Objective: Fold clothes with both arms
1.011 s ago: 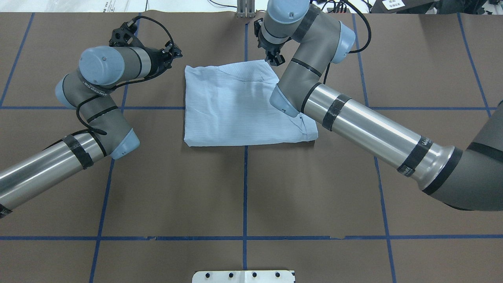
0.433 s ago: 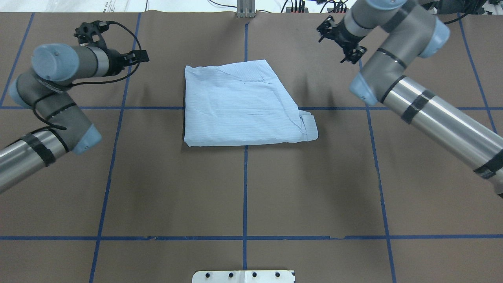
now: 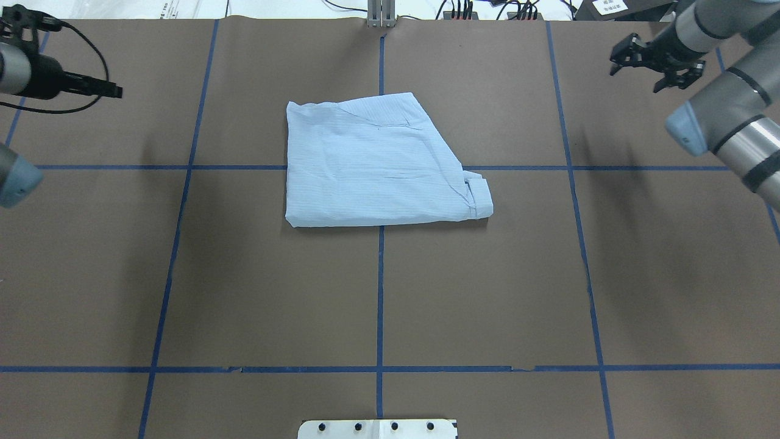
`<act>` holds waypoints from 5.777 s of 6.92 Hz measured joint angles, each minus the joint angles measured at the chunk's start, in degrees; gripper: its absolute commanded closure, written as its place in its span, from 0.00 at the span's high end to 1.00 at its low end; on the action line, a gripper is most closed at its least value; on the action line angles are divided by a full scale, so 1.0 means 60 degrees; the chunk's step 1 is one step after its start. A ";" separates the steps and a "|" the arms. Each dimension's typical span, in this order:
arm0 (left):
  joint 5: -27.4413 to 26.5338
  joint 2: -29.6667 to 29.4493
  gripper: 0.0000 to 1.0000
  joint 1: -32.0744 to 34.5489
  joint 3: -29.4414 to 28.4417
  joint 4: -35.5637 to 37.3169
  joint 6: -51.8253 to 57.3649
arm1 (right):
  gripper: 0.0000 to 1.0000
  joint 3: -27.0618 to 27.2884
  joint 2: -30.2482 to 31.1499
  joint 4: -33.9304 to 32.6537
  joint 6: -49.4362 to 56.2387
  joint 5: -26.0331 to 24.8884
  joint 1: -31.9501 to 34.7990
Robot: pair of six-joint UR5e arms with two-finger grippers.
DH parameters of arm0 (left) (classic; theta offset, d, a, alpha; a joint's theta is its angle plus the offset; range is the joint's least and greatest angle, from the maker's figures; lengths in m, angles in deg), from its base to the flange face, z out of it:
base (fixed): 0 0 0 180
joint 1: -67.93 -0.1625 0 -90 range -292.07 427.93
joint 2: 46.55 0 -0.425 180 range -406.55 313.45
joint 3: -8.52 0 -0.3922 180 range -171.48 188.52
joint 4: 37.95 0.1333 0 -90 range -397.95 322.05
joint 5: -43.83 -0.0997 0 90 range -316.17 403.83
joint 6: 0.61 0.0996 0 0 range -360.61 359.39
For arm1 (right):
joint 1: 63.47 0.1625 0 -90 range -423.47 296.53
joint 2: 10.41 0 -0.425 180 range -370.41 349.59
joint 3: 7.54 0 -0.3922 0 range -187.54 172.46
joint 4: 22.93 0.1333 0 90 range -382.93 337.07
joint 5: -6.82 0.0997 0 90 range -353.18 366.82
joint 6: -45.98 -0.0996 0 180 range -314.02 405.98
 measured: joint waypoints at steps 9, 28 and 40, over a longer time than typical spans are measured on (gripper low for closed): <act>0.2188 0.1262 1.00 0.4154 0.0902 0.4916 0.7539 | 1.00 0.2250 0.3076 -0.4079 0.8510 0.1949 0.3207; 0.2354 0.3743 1.00 0.4017 0.5995 0.7656 0.6611 | 1.00 0.3759 0.4356 -0.3542 0.8739 0.2890 0.3287; 0.2760 0.4361 1.00 0.3950 0.6584 0.7600 0.6630 | 1.00 0.4267 0.4297 -0.3542 0.8738 0.2865 0.3089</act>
